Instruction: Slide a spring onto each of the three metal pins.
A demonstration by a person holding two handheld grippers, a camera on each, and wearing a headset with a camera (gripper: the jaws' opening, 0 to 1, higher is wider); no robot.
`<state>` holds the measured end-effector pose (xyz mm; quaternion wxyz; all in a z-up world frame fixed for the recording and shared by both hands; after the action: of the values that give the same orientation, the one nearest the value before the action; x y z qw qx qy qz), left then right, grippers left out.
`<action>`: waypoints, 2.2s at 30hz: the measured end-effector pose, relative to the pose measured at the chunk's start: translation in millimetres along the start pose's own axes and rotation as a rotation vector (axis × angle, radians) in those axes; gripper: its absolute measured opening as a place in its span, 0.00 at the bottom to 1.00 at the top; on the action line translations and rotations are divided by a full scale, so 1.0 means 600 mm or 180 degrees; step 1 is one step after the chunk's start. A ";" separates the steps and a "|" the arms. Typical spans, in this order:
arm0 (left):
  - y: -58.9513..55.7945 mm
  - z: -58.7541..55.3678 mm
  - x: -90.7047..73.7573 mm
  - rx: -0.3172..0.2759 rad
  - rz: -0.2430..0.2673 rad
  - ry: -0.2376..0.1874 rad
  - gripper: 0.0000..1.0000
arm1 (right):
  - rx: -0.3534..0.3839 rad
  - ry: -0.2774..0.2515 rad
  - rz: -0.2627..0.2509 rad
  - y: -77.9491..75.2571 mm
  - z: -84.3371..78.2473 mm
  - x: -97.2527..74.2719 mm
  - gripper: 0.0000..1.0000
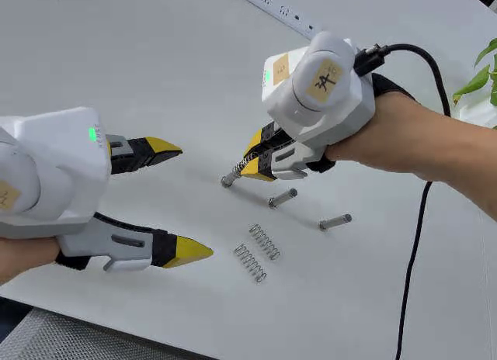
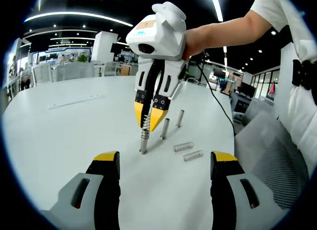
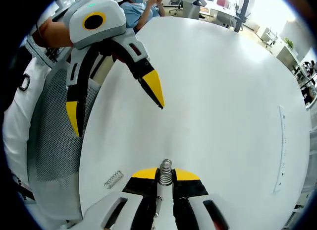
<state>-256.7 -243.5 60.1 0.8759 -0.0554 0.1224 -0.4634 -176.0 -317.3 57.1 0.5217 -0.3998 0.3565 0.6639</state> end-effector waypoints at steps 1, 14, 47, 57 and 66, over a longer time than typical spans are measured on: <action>0.000 0.000 0.000 -0.0001 -0.0001 -0.0001 0.74 | 0.0008 -0.0006 -0.0003 0.000 0.000 0.001 0.08; -0.003 -0.005 0.000 -0.0034 -0.0002 -0.0001 0.73 | 0.0034 -0.0033 -0.0003 0.003 -0.003 0.014 0.08; -0.003 -0.014 0.000 -0.0005 -0.0037 0.0047 0.76 | 0.0076 -0.0080 -0.0072 0.002 -0.017 0.050 0.08; -0.006 -0.017 0.003 0.0033 -0.0085 0.0083 0.80 | 0.0074 -0.0073 -0.0086 0.003 -0.019 0.054 0.08; -0.006 -0.018 0.002 0.0041 -0.0088 0.0097 0.80 | 0.0090 -0.0090 -0.0093 0.004 -0.018 0.055 0.09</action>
<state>-262.2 -246.3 50.4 0.8678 -0.0445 0.1320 -0.4770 -180.9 -314.1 22.8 0.5420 -0.3882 0.3526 0.6566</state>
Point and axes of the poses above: the centre of the closed fingertips' face, and the gripper's own axes: x roughly forward along the fingers, y roughly to its left, z roughly out of its top, the point moved 4 cm from there along -x, roughly backward along the fingers, and after that the axes turned 10 degrees about -y, right-handed, at the moved point
